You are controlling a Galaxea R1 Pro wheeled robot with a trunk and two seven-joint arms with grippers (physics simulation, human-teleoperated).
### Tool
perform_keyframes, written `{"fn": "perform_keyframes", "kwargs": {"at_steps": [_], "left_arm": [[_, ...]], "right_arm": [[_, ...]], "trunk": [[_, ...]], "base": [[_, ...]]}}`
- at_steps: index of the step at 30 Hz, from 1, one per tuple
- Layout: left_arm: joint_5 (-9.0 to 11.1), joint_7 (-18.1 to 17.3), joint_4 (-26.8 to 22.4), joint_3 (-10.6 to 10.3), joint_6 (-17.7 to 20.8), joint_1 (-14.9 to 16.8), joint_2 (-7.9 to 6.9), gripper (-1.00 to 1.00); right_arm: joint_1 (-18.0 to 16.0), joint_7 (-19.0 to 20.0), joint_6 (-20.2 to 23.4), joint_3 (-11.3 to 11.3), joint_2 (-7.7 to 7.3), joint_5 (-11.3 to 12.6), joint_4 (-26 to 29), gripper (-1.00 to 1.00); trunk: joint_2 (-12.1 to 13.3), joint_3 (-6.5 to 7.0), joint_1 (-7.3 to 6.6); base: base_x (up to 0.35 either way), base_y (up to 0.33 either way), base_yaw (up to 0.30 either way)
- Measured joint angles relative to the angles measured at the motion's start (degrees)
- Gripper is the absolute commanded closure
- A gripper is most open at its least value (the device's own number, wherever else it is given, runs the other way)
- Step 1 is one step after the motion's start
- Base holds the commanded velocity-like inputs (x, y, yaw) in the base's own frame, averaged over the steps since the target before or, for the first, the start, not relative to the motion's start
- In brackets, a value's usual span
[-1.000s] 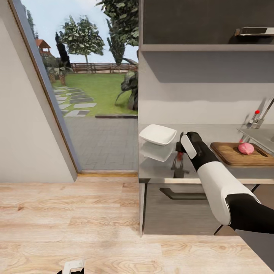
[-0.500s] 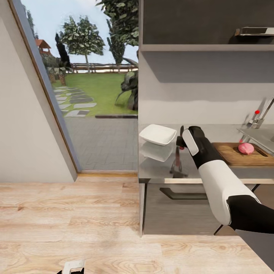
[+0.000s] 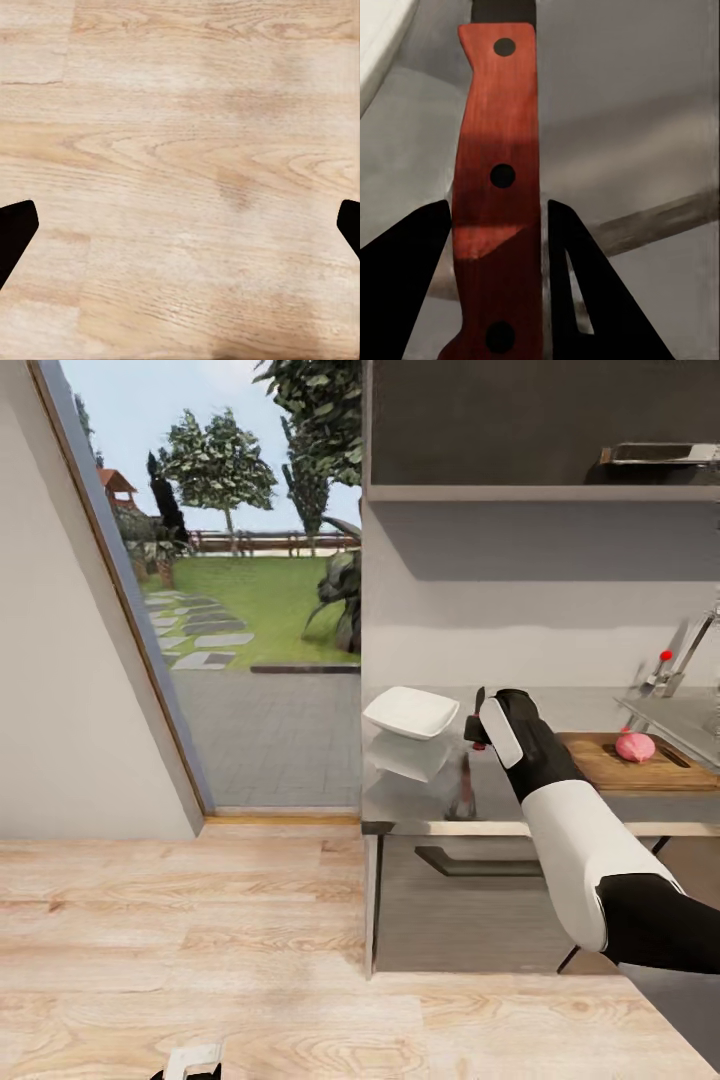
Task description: In the kitchen, take the Vidalia onion out of the sink, dice it on the chopping board with the paring knife, put the diced onion into the bowl on the countertop, then place both the paring knife and the chopping board into the sink.
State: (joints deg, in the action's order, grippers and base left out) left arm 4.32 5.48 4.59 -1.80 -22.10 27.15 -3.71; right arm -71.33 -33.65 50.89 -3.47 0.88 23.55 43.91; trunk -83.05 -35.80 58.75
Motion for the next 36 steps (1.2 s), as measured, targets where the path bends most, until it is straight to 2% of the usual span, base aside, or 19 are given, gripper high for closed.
{"fn": "perform_keyframes", "kwargs": {"at_steps": [4, 10, 16, 21, 23, 25, 29, 36], "left_arm": [[0.0, 0.0, 0.0, 0.0, 0.0, 0.0, 0.0, -1.0], [0.0, 0.0, 0.0, 0.0, 0.0, 0.0, 0.06, -1.0], [0.0, 0.1, 0.0, 0.0, 0.0, 0.0, 0.09, -1.0], [0.0, 0.1, 0.0, 0.0, 0.0, 0.0, 0.09, -1.0], [0.0, 0.1, 0.0, 0.0, 0.0, 0.0, 0.09, -1.0], [0.0, 0.0, 0.0, 0.0, 0.0, 0.0, 0.09, -1.0], [0.0, -0.1, 0.0, 0.0, -0.1, 0.0, 0.09, -1.0], [0.0, -0.1, 0.0, 0.0, -0.1, 0.0, 0.09, -1.0]], "right_arm": [[0.0, -2.0, -0.1, 0.0, 0.03, 0.1, 0.0, 1.0], [0.0, -2.8, -0.1, -0.2, 0.09, 0.0, 0.7, 1.0], [0.0, -5.0, -0.2, -0.4, 0.17, 0.0, 4.8, 1.0], [0.0, -8.2, -0.1, -1.1, 0.38, 0.0, 11.2, 1.0], [0.0, -9.3, 0.0, -2.4, 0.43, 0.0, 14.7, 1.0], [0.0, -11.2, 0.1, -5.3, 0.43, -0.5, 18.6, 1.0], [0.0, -13.5, 0.0, -9.4, 0.35, -1.4, 20.9, 1.0], [0.1, -14.1, -0.6, -11.4, 0.28, -1.8, 21.0, 1.0]], "trunk": [[0.0, 0.35, 0.0], [0.0, 0.89, 0.0], [0.0, 1.43, -0.01], [0.0, 1.89, -0.02], [0.0, 2.07, -0.02], [0.0, 2.25, -0.03], [0.0, 2.61, -0.02], [0.0, 3.24, -0.03]], "base": [[-0.256, -0.186, 0.0], [-0.223, -0.243, 0.0], [-0.14, -0.272, 0.0], [-0.043, -0.225, 0.0], [-0.012, -0.193, 0.0], [-0.006, -0.137, 0.0], [-0.002, -0.053, 0.0], [0.0, -0.009, 0.0]]}}
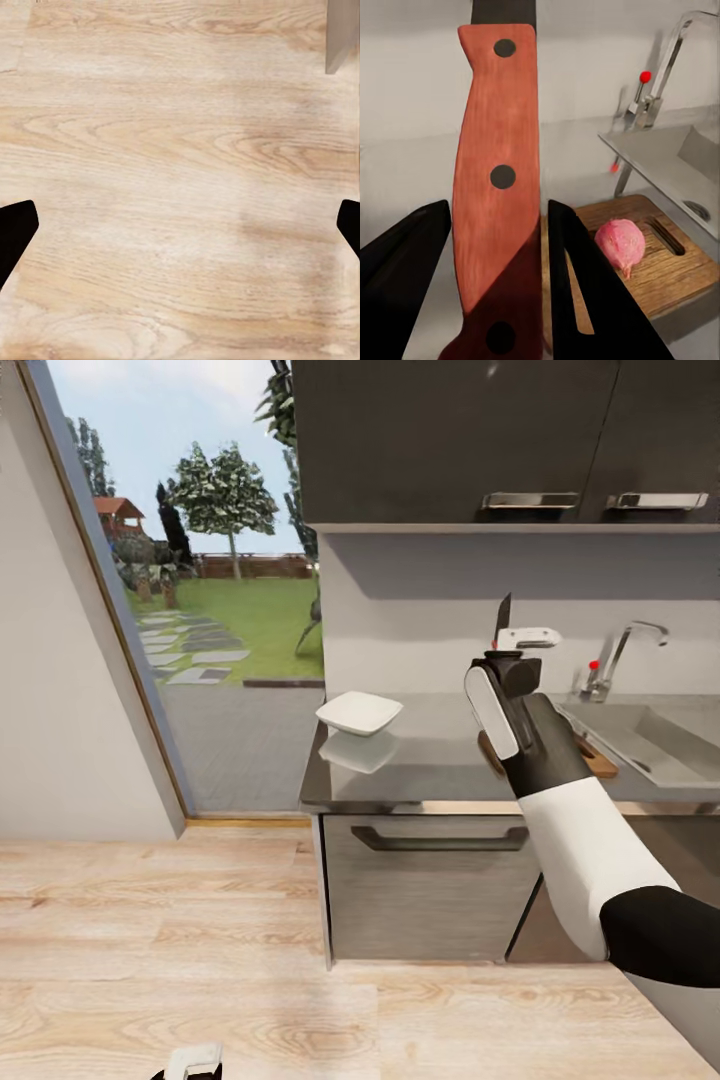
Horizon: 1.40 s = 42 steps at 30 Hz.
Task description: In the kitchen, take the Vidalia onion out of the sink, dice it on the chopping board with the paring knife, put the diced onion into the bowl on the countertop, then place both the paring knife and the chopping board into the sink.
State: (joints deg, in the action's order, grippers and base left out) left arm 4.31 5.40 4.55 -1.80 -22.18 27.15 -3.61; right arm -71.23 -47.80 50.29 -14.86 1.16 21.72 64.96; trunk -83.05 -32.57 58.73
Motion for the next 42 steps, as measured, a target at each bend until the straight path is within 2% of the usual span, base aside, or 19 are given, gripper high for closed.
{"fn": "perform_keyframes", "kwargs": {"at_steps": [2, 4, 6, 9, 13, 17, 23, 27, 42], "left_arm": [[0.0, 0.0, 0.0, 0.0, 0.0, 0.0, 0.0, -1.0], [0.0, 0.0, 0.0, 0.0, 0.0, 0.0, 0.02, -1.0], [0.0, 0.1, 0.0, 0.0, 0.1, 0.0, 0.08, -1.0], [0.0, 0.2, 0.0, 0.0, 0.2, 0.0, 0.14, -1.0], [0.0, 0.2, 0.0, 0.0, 2.5, 0.0, 0.17, -1.0], [0.0, 0.2, -0.1, 0.0, 6.2, 0.0, 0.95, -1.0], [0.0, 0.3, -0.1, 0.0, 7.4, 0.0, 2.78, -1.0], [0.0, 0.4, -0.1, 0.0, 7.5, 0.0, 3.32, -1.0], [0.1, 0.7, -0.1, 0.1, 7.6, 0.0, 3.38, -1.0]], "right_arm": [[0.0, 0.0, -0.1, -1.1, 0.09, 0.0, 0.0, 1.0], [0.0, -0.1, -0.2, -3.9, 0.14, 0.1, 0.0, 1.0], [0.1, -0.1, -0.9, -8.7, 0.08, 0.1, -0.1, 1.0], [0.4, -0.2, -3.9, -12.5, -0.1, 0.0, -0.2, 1.0], [1.9, -0.1, -6.5, -13.9, -0.38, -0.1, -0.3, 1.0], [3.4, 0.0, -7.5, -14.2, -1.69, -0.1, -0.4, 1.0], [5.5, 0.1, -8.0, -14.3, -3.39, -0.2, -0.5, 1.0], [6.1, 0.1, -8.1, -14.5, -3.88, -0.7, -0.6, 1.0], [6.5, -0.1, -8.3, -21.7, -3.99, -1.1, -0.1, 1.0]], "trunk": [[0.0, 0.18, 0.0], [0.0, 0.36, 0.0], [0.0, 0.54, 0.0], [0.0, 0.81, 0.0], [0.0, 1.17, 0.0], [0.0, 1.53, 0.0], [0.0, 2.07, 0.0], [0.0, 2.43, 0.0], [0.0, 3.78, 0.0]], "base": [[0.0, -0.001, 0.0], [0.0, 0.0, 0.0], [0.0, 0.0, 0.0], [0.0, 0.0, 0.0], [0.0, 0.0, 0.0], [0.0, 0.0, 0.0], [0.0, 0.0, 0.0], [0.0, 0.0, 0.0], [0.0, 0.0, 0.0]]}}
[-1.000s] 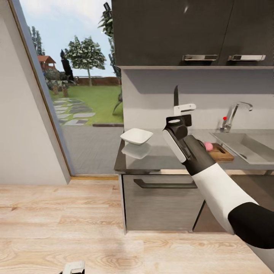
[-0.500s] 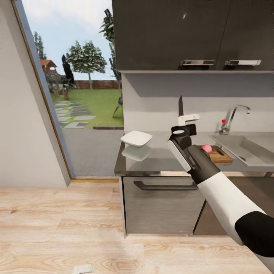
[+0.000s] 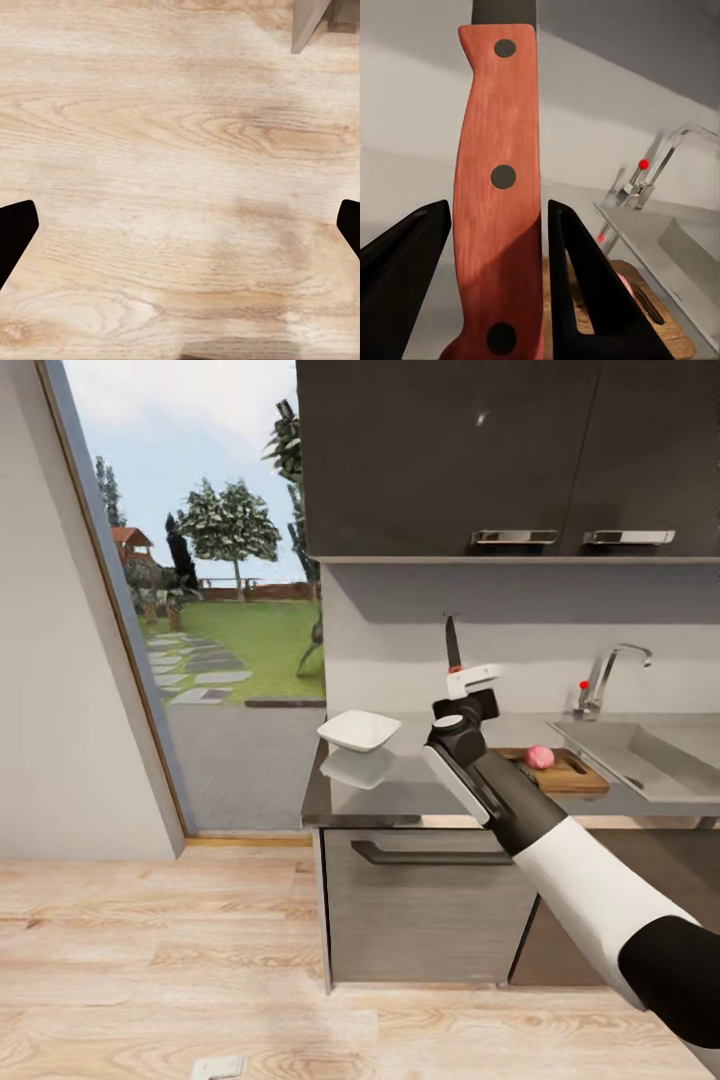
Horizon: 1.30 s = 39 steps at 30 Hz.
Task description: In the kitchen, take the Vidalia onion out of the sink, dice it on the chopping board with the paring knife, put the diced onion into the bowl on the countertop, then place both the paring knife and the chopping board into the sink.
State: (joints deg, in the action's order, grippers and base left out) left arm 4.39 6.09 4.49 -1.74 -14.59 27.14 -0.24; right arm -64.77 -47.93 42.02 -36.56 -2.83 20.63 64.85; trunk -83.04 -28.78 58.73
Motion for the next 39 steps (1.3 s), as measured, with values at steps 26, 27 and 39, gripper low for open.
{"fn": "perform_keyframes", "kwargs": {"at_steps": [26, 27, 39], "left_arm": [[0.0, 0.0, 0.0, 0.0, 0.0, 0.0, 0.04, -1.0], [0.0, 0.0, 0.0, 0.0, 0.0, 0.0, 0.04, -1.0], [0.0, 0.0, 0.0, 0.0, -0.2, 0.0, 0.05, -1.0]], "right_arm": [[0.0, 0.0, 0.0, -4.1, 0.25, 0.1, 0.0, 1.0], [0.0, 0.0, 0.0, -4.1, 0.24, 0.1, 0.0, 1.0], [0.0, 0.0, 0.0, -4.2, 0.17, 0.1, 0.0, 1.0]], "trunk": [[0.0, 1.5, 0.0], [0.0, 1.5, 0.0], [0.0, 1.51, 0.0]], "base": [[0.0, -0.142, 0.0], [0.0, -0.319, 0.0], [-0.029, -0.24, 0.0]]}}
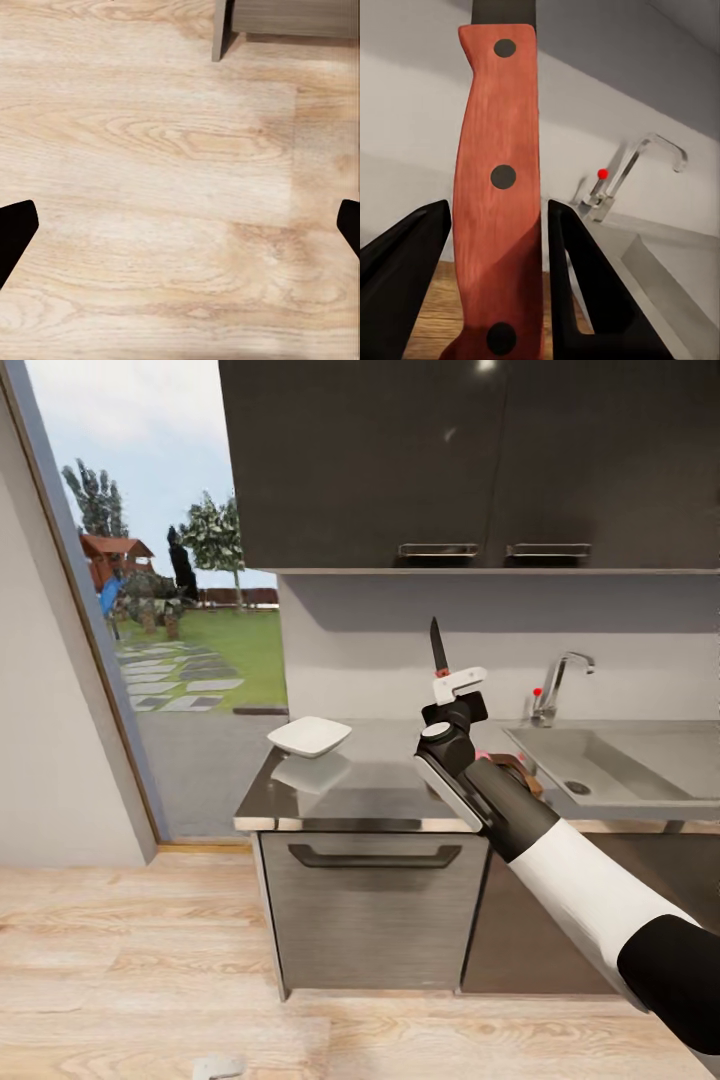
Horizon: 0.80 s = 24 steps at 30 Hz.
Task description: In the kitchen, take the Vidalia onion out of the sink, dice it on the chopping board with the paring knife, put the diced onion into the bowl on the countertop, then place both the paring knife and the chopping board into the sink.
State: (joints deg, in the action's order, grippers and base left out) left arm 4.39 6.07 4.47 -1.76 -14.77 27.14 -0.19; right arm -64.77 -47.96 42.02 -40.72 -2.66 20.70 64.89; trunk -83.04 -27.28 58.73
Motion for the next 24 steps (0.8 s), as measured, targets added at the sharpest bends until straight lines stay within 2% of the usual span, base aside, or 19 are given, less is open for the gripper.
{"fn": "perform_keyframes", "kwargs": {"at_steps": [6, 15, 17, 24], "left_arm": [[0.0, 0.0, -0.1, 0.0, -0.1, 0.0, 0.02, -1.0], [0.0, -0.1, -0.1, 0.0, 0.0, 0.0, 0.74, -1.0], [0.0, 0.0, -0.1, 0.0, 0.0, 0.0, 0.81, -1.0], [0.0, -0.2, -0.1, 0.0, -0.2, 0.0, 0.86, -1.0]], "right_arm": [[0.0, 0.0, 0.0, 0.0, 0.0, 0.0, 0.0, 1.0], [0.0, 0.1, 0.1, -0.1, -0.03, 0.1, -0.1, 1.0], [0.0, 0.1, 0.0, -1.5, -0.06, 0.2, -0.1, 1.0], [0.0, 0.0, 0.0, -2.0, -0.14, 0.2, -0.2, 1.0]], "trunk": [[0.0, 0.0, 0.0], [3.6, 1.61, -1.97], [4.0, 1.8, -2.2], [4.0, 1.8, -2.2]], "base": [[-0.003, -0.015, 0.0], [0.0, -0.001, 0.0], [0.0, 0.0, 0.0], [0.0, 0.0, 0.0]]}}
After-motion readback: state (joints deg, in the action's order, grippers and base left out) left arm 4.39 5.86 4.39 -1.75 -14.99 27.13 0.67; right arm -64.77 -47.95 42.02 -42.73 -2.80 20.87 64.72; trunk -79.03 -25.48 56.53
